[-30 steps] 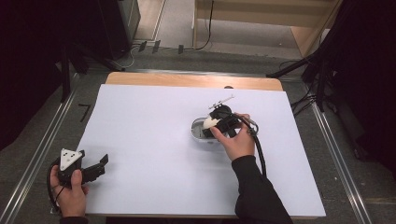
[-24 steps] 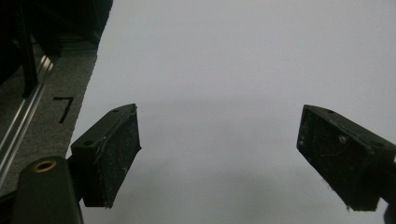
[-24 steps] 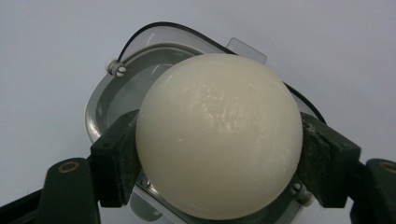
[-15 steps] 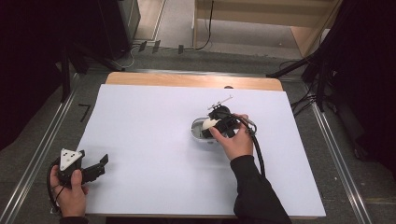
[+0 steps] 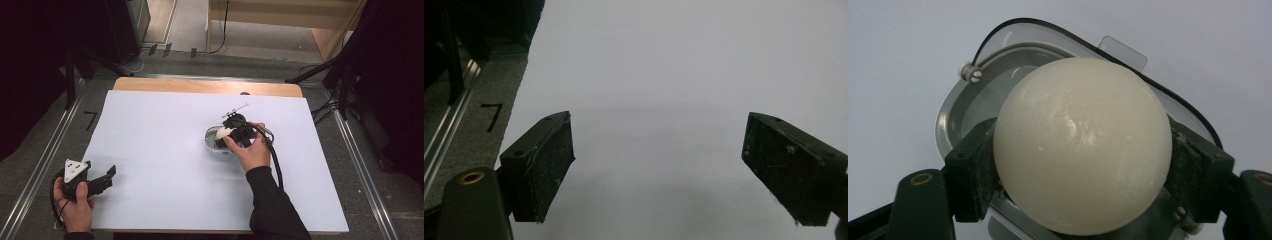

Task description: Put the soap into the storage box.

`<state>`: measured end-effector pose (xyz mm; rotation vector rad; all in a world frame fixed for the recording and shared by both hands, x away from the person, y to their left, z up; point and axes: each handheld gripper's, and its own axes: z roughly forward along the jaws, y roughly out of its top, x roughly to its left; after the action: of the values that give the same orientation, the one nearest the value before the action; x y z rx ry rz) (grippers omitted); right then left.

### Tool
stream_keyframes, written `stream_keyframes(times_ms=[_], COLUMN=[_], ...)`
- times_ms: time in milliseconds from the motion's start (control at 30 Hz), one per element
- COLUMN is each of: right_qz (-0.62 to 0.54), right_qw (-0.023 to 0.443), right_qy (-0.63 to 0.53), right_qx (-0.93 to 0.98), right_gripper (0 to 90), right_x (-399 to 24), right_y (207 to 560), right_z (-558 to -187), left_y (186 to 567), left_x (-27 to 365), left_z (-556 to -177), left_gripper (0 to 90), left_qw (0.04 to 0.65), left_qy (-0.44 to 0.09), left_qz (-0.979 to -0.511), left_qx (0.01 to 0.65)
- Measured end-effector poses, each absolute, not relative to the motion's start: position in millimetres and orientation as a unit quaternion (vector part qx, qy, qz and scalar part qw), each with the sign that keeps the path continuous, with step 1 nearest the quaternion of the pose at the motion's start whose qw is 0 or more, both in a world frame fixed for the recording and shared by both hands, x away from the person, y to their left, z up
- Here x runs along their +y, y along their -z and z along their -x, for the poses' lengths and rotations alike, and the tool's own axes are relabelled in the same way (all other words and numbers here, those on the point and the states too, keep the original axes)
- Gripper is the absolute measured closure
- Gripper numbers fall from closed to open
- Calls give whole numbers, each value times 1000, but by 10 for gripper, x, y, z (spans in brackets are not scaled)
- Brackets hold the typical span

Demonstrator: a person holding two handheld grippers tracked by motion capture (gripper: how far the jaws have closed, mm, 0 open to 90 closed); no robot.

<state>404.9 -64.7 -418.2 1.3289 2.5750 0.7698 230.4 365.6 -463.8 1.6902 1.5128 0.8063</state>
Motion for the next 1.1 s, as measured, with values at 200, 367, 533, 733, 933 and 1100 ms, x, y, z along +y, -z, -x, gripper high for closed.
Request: stream_keyframes(times_ms=[200,367,533,733,933,1100], right_qz=[-444,-446,-448,-447,-447,-451], right_qw=[66,62,62,51,49,54], right_qy=[-258,-258,-258,-258,-260,-258], right_qx=[856,855,854,855,855,853], right_gripper=[245,245,243,243,223,175], right_x=[-649,-658,-655,-652,-671,-689], right_y=[4188,4191,4194,4216,4207,4184], right_z=[-4054,-4059,-4058,-4061,-4064,-4056], left_y=[4638,4639,4638,4637,4636,4636], left_x=[3657,3657,3657,3659,3660,3660], left_z=[-2304,-2304,-2304,-2303,-2303,-2303], left_gripper=[144,144,144,144,143,144], left_qw=[359,359,359,359,359,359], left_qy=[-313,-313,-312,-312,-312,-312], left_qz=[-655,-655,-655,-656,-656,-656], left_qx=[586,586,586,586,587,587])
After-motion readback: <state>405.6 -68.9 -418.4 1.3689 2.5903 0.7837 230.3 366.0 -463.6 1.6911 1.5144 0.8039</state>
